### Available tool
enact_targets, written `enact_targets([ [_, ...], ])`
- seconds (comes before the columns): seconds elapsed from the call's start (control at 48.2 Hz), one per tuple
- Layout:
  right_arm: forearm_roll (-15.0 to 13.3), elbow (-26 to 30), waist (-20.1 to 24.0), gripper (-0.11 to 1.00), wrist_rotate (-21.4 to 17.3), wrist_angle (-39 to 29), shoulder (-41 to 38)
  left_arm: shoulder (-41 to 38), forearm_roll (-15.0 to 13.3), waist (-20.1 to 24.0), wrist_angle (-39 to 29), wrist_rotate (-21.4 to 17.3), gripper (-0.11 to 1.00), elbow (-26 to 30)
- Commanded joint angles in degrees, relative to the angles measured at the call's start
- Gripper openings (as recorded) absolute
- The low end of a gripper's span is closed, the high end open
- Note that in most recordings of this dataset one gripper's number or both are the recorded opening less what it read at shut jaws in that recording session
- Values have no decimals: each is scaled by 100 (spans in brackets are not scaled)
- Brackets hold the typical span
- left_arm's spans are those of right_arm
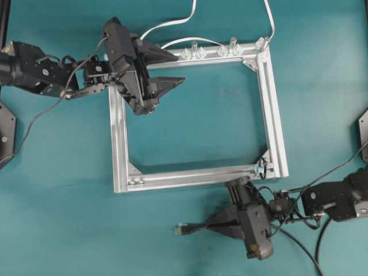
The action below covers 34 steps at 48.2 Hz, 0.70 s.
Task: Insert the wire through the string loop located on the right side.
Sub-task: 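Close the right gripper on the black USB cable just behind the plug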
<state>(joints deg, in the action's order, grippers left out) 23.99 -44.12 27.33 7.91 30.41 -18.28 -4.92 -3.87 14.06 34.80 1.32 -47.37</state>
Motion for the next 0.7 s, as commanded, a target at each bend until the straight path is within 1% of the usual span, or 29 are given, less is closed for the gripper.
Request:
enact_targets([
  [0.0,9,79,-18,7,9,-185,176,123,9,-18,26,53,65,114],
  [0.518,9,132,-18,7,18,-220,193,123,9,-18,26,53,65,105],
  [0.684,9,123,-26,7,18,-246,352,123,9,-18,26,53,65,105],
])
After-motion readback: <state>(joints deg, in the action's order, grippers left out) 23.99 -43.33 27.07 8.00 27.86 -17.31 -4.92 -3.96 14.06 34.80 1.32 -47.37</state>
